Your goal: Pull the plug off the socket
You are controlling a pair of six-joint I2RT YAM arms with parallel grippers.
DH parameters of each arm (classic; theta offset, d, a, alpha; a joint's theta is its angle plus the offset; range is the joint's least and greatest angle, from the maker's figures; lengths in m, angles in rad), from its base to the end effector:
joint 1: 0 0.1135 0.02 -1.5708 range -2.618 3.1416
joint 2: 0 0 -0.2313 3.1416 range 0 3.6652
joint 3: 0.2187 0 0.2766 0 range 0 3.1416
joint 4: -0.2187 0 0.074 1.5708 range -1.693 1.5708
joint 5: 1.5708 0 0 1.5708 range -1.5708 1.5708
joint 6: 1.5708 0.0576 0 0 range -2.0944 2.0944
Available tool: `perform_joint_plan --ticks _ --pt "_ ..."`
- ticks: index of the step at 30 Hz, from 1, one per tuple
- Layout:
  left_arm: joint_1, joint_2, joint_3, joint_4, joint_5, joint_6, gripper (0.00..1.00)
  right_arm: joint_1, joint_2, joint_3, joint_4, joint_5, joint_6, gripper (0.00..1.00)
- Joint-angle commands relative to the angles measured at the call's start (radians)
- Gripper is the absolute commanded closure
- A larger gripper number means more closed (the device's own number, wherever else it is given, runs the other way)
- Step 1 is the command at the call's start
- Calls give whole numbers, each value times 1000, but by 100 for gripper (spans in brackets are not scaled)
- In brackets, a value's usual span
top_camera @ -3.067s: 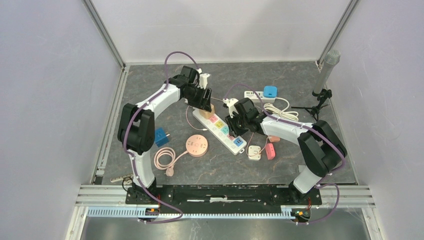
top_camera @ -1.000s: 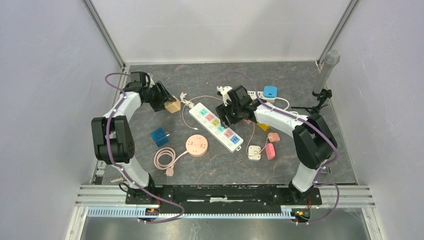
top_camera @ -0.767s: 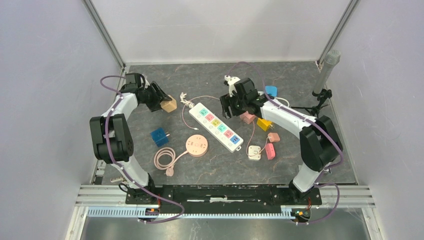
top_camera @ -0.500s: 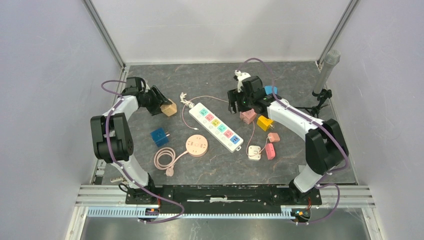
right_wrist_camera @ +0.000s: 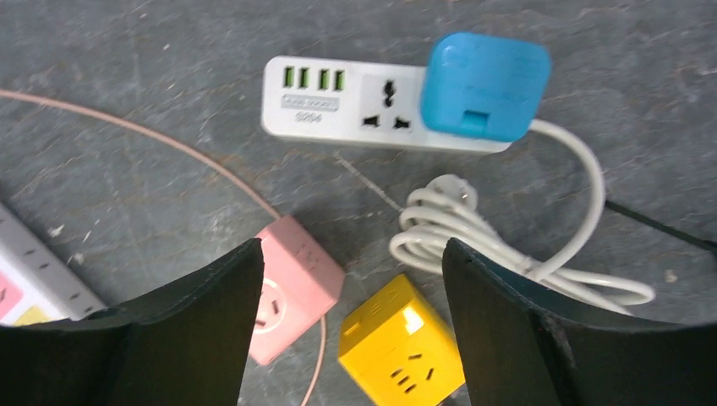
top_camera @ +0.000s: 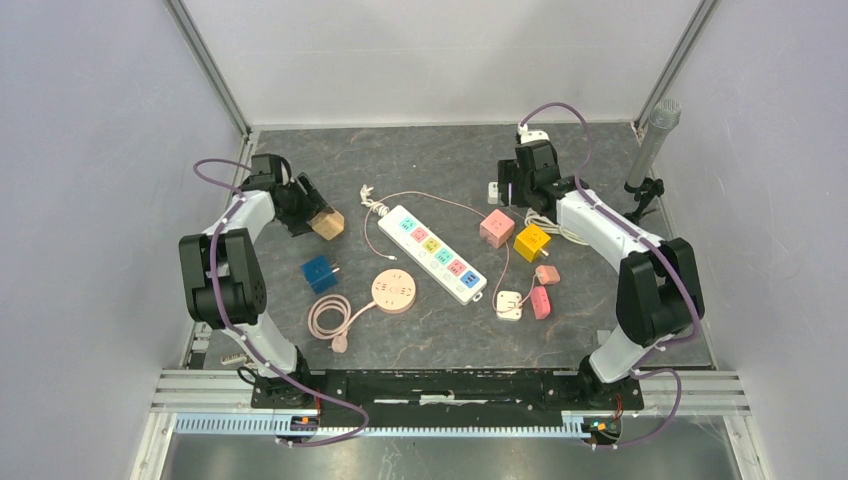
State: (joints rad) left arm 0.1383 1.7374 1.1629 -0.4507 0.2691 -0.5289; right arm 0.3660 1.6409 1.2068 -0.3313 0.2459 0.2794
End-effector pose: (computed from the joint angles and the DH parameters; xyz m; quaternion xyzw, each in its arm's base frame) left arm 0.3833 0.0379 0.1345 -0.2783 0.9135 -0.1785 0.2368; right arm 0.3786 0.1301 0.1951 0.0085 0.9143 0.0163 0.4047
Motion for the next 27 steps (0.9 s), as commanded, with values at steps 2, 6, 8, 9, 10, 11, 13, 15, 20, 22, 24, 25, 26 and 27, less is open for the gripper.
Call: perform_joint_plan --ticks 2,6,8,9,10,11,13,15,20,22,24,25,26,27 --pt "7 -69 49 -71 -131 84 2 -31 48 85 -6 107 -49 13" --pt "7 -89 56 -86 -144 98 0 -60 70 102 22 138 -82 6" --pt "7 -107 64 -89 -149 98 0 -83 92 126 22 150 -90 4" --pt "7 -115 71 -92 -151 98 0 -97 106 141 20 153 -90 4" --pt "7 -125 80 -93 -152 99 0 -109 116 152 18 152 -88 4" --pt "7 -133 87 -97 -153 101 0 -123 129 162 21 147 -87 4" --pt "7 -142 113 -111 -154 109 0 -147 155 181 25 130 -86 3" --pt "7 -141 151 -139 -153 119 0 -171 185 201 25 82 -73 3" --pt "7 -156 205 -176 -168 120 0 -216 243 229 51 -3 -61 4" --pt "8 -163 223 -181 -189 119 0 -222 271 253 56 -27 -70 3" --pt "7 -174 225 -177 -222 125 0 -228 305 293 42 -42 -71 3" --pt "7 -181 227 -175 -235 131 0 -230 319 310 36 -52 -74 3" --pt "7 -184 229 -175 -248 136 0 -230 332 321 34 -58 -73 3" --pt "7 -191 229 -175 -261 142 0 -230 341 332 32 -61 -74 4"
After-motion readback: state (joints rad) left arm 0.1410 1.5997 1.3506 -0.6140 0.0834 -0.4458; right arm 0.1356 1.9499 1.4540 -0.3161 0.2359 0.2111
